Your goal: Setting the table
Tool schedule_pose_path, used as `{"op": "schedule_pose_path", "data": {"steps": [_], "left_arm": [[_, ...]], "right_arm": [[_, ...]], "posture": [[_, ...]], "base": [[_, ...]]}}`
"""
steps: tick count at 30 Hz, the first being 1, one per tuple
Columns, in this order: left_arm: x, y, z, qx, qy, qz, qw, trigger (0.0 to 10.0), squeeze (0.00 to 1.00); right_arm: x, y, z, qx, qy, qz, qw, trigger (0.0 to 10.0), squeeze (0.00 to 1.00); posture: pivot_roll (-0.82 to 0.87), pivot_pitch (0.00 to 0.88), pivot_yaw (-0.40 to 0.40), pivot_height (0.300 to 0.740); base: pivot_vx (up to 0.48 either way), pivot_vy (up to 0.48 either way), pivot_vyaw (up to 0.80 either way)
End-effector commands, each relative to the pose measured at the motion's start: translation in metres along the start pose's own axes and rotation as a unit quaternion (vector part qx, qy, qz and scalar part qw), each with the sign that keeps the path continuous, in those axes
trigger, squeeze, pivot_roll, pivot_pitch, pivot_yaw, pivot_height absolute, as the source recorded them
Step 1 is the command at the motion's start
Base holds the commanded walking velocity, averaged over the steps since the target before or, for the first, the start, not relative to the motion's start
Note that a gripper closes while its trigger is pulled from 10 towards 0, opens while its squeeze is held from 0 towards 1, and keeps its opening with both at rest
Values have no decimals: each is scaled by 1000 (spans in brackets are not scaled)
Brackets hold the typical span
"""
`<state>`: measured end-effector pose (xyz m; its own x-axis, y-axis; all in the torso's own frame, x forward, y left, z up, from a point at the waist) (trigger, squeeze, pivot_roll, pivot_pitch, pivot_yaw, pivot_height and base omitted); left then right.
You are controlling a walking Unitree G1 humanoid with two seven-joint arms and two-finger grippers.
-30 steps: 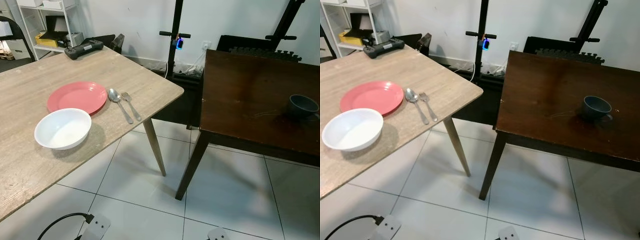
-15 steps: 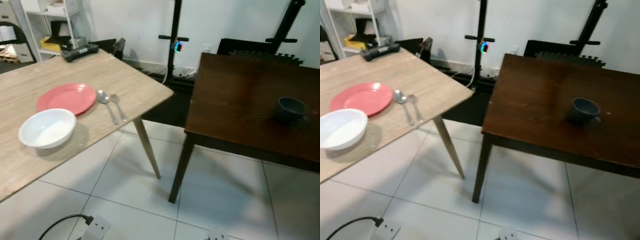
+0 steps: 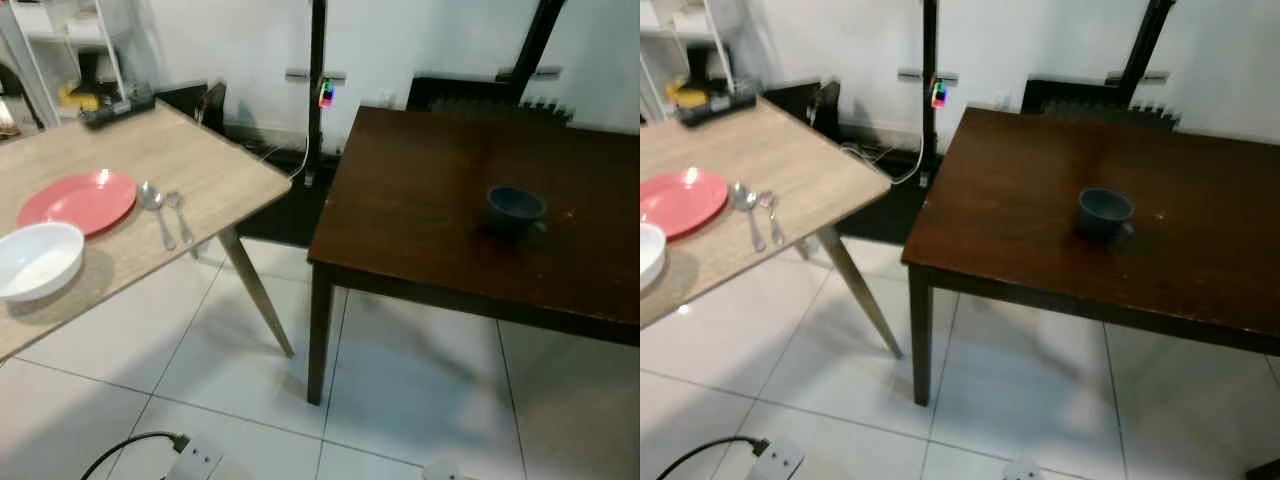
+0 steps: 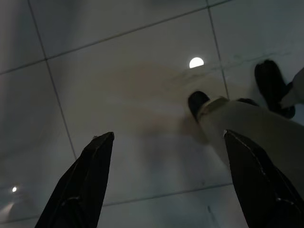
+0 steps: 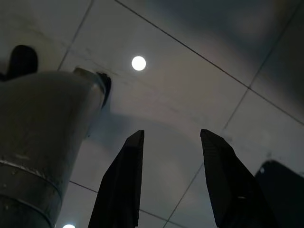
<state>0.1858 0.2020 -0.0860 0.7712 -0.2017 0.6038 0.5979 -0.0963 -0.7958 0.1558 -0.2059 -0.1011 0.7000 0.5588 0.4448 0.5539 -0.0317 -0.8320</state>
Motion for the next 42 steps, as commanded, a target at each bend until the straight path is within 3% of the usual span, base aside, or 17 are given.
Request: {"op": "schedule_pose_path", "data": {"steps": [1,24,42], "left_arm": [[-9,-2,1,2,0,16,1000,10000,0],[-8,-2,1,4,-3,15,1000,10000,0],[-7,-1,0,1,0,12,1000,10000,0]], "right_arm": [[-2,-1,7,9,4,4,1000,10000,0],[-1,0,6,8,5,3,1000,10000,0],[-2,0,5,7,6,4,1000,10000,0]], "posture": [[-32,22,53,740],[-34,25,53,740],[-38,26,51,740]], "base": [[0,0,0],[0,0,0],[0,-424,0]]}}
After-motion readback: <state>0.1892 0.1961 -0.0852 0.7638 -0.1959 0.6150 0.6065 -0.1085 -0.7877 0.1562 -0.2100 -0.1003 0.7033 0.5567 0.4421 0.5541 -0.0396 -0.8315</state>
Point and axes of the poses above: a point about 5 cm out from each wrist's last joint towards the gripper, its own y axis pointing out of the wrist towards the gripper, its own x axis along the axis of the wrist's last joint, z = x × y, the point moved 1 cm from there along y, pointing out of the wrist towards the gripper, and after that the axes turned 15 degrees about -y, right-handed, at the moved point
